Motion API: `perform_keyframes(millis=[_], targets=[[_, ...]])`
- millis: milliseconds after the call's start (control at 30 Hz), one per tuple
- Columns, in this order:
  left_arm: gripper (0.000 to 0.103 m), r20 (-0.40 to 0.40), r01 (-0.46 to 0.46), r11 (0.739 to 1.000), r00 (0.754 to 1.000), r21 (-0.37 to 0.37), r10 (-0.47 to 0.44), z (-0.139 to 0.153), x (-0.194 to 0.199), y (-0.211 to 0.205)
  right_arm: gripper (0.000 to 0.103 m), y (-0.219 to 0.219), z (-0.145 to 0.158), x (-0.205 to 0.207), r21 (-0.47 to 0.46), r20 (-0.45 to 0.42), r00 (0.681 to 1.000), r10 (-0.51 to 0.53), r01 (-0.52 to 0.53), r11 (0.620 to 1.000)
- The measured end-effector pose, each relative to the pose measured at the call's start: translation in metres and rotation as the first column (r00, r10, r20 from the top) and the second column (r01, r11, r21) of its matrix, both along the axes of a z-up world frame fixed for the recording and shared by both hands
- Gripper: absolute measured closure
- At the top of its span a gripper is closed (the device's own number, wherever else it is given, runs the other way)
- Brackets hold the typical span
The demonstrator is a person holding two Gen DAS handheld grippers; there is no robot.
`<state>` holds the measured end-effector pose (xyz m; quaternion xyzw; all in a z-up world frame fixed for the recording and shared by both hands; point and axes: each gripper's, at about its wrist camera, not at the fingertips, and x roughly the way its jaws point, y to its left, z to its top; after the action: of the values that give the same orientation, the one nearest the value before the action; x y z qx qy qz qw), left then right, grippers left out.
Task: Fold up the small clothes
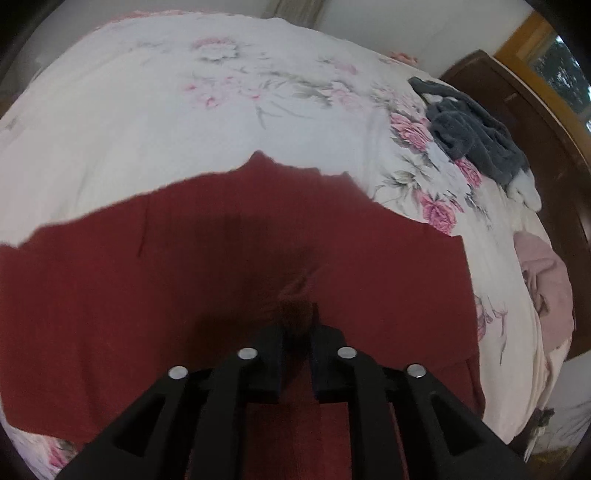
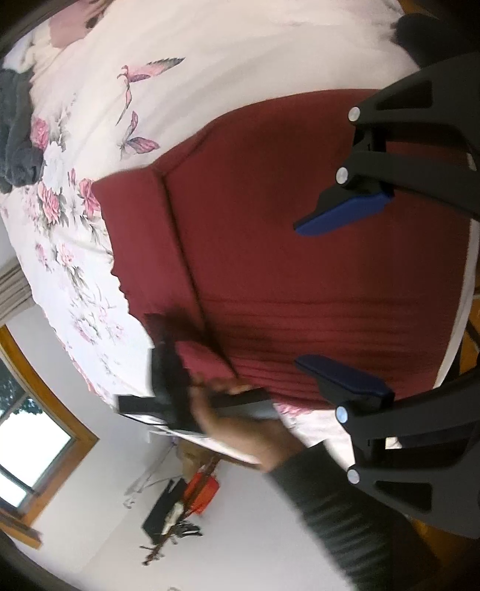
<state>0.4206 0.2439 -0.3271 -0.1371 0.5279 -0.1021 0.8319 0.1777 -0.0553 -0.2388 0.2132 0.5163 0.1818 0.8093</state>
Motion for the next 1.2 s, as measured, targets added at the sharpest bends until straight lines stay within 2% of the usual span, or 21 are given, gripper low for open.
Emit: perform_keyframes(millis=[67,167,200,333,367,433,500,533,700,767,833,900,933,967,1000,1067,1200], targets=[[0.059,0.019,-0.022,0.999,1.0,-0.028,0.022,0.006,-0.014,0.016,0.03,-0.008,-0.002,0.029,0.069,-0.027,1.0,-0.002,0.004,0.998],[0.054,0.036,-0.065,0.993,0.997,-0.102,0.069,0.014,-0.049,0.046,0.03,-0.006,-0.015,0.086,0.193,-0.089,0.996,0.017,0.0,0.981],[0.05,0.044,-0.076,0.992,0.996,-0.1,0.08,0.016,-0.064,0.055,0.03,-0.002,-0.021,0.105,0.222,-0.115,0.993,0.029,-0.003,0.975],[0.044,0.08,-0.059,0.998,0.995,-0.018,0.06,0.025,-0.119,0.07,0.03,0.023,-0.056,0.186,0.359,-0.227,0.972,0.064,0.022,0.933],[0.043,0.078,-0.064,0.998,0.995,-0.013,0.065,0.025,-0.136,0.075,0.03,0.031,-0.065,0.203,0.372,-0.252,0.965,0.07,0.03,0.928],[0.043,0.041,-0.089,0.993,0.995,-0.075,0.092,0.021,-0.172,0.087,0.031,0.044,-0.088,0.237,0.361,-0.309,0.949,0.07,0.049,0.931],[0.043,0.022,-0.117,0.988,0.993,-0.104,0.12,0.018,-0.198,0.094,0.034,0.053,-0.115,0.263,0.391,-0.39,0.917,0.087,0.079,0.917],[0.043,0.002,-0.136,0.982,0.991,-0.132,0.137,0.015,-0.217,0.099,0.042,0.056,-0.126,0.27,0.399,-0.423,0.902,0.09,0.096,0.912],[0.043,-0.083,-0.217,0.949,0.976,-0.23,0.203,-0.002,-0.267,0.118,0.047,0.086,-0.15,0.29,0.339,-0.474,0.868,0.145,0.028,0.94],[0.043,-0.1,-0.237,0.936,0.971,-0.261,0.218,-0.008,-0.278,0.122,0.047,0.094,-0.152,0.292,0.288,-0.475,0.869,0.137,0.006,0.958],[0.043,-0.112,-0.243,0.929,0.969,-0.278,0.22,-0.012,-0.282,0.124,0.047,0.101,-0.153,0.294,0.277,-0.481,0.866,0.14,-0.001,0.961],[0.043,-0.119,-0.256,0.925,0.966,-0.281,0.231,-0.015,-0.288,0.125,0.053,0.107,-0.152,0.297,0.276,-0.48,0.865,0.144,-0.007,0.961],[0.043,-0.122,-0.259,0.921,0.965,-0.291,0.233,-0.016,-0.29,0.126,0.069,0.11,-0.15,0.298,0.279,-0.479,0.865,0.153,-0.016,0.96],[0.043,-0.13,-0.265,0.917,0.963,-0.297,0.236,-0.018,-0.292,0.127,0.09,0.112,-0.147,0.299,0.276,-0.478,0.864,0.16,-0.025,0.961],[0.043,-0.136,-0.27,0.915,0.962,-0.299,0.239,-0.019,-0.294,0.128,0.097,0.114,-0.14,0.301,0.263,-0.467,0.87,0.159,-0.035,0.964],[0.043,-0.148,-0.282,0.911,0.957,-0.302,0.247,-0.023,-0.299,0.13,0.097,0.114,-0.123,0.307,0.253,-0.427,0.89,0.162,-0.054,0.966],[0.043,-0.165,-0.297,0.906,0.952,-0.303,0.257,-0.026,-0.304,0.134,0.098,0.102,-0.064,0.313,0.235,-0.298,0.942,0.153,-0.083,0.969]])
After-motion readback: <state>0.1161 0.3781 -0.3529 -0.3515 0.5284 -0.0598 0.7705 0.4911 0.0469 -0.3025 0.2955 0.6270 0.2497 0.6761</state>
